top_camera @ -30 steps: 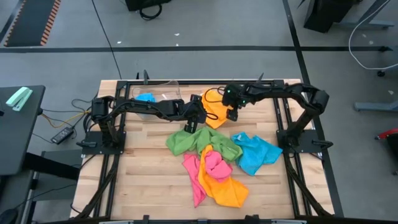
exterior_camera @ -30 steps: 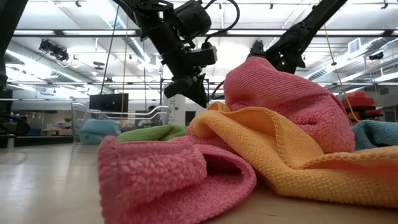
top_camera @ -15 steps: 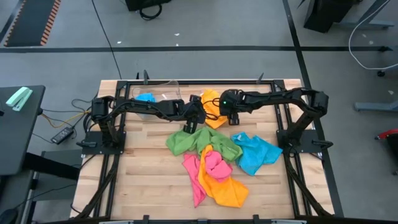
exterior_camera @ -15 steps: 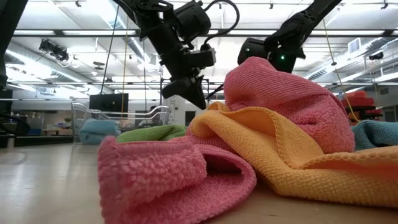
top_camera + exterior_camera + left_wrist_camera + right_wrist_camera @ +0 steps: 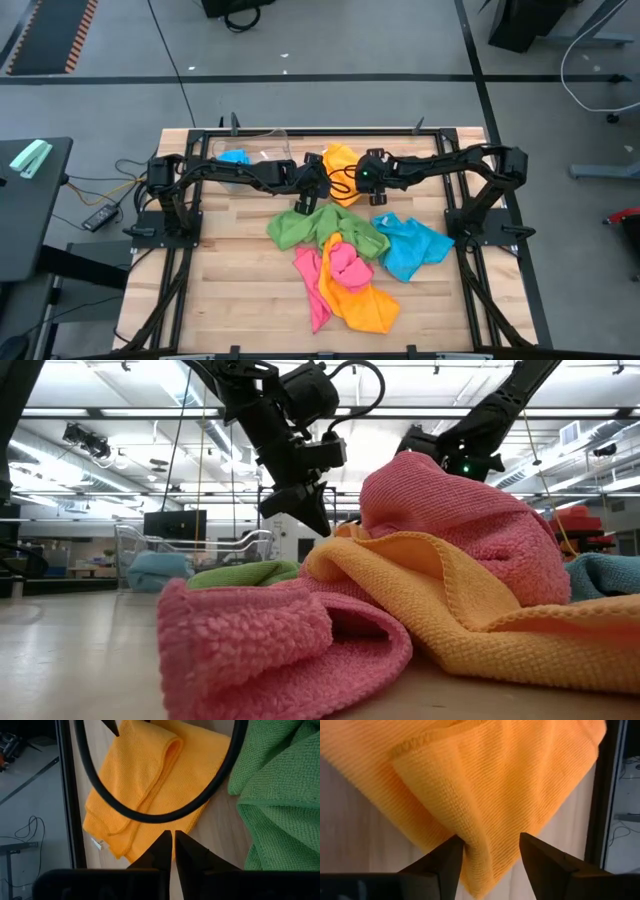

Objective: Fold microfiber towels
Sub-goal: Fold the top orange microfiber towel

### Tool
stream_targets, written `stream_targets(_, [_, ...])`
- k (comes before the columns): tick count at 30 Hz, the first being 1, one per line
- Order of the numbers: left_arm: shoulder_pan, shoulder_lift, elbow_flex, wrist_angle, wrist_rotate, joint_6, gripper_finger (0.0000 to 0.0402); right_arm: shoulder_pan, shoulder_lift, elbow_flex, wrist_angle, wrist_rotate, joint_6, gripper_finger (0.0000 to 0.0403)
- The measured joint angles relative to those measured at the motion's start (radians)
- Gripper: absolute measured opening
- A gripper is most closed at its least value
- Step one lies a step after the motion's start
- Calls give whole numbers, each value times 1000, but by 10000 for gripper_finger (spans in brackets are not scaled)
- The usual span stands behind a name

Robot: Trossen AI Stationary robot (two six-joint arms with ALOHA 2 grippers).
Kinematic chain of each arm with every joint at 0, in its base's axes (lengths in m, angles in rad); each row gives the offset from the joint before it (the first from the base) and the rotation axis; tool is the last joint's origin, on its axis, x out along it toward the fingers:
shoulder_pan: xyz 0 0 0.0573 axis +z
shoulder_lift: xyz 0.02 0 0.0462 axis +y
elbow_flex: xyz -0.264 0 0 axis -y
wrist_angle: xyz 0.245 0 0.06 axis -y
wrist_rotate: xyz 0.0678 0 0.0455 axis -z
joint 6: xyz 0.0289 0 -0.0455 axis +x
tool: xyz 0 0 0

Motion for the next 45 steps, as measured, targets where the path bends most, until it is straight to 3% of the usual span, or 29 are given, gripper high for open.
stream_targets(6, [0,0,0,0,0,1,25,0,0,0,-6,-8,-1,168])
stream_targets(13, [0,0,0,-1,0,1,23,0,0,0,-60,-93,0,120])
stream_targets(27, [0,0,0,-2,0,-6,23,-15,0,0,-17,-54,-20,157])
stream_targets(31, [0,0,0,-3,0,-6,21,-15,0,0,6,-54,-27,128])
stream_targets(39, [0,0,0,-14,0,-6,31,-14,0,0,-5,-60,-27,19])
stream_targets(45, [0,0,0,-16,0,-3,25,-14,-6,46,-115,-35,-12,10])
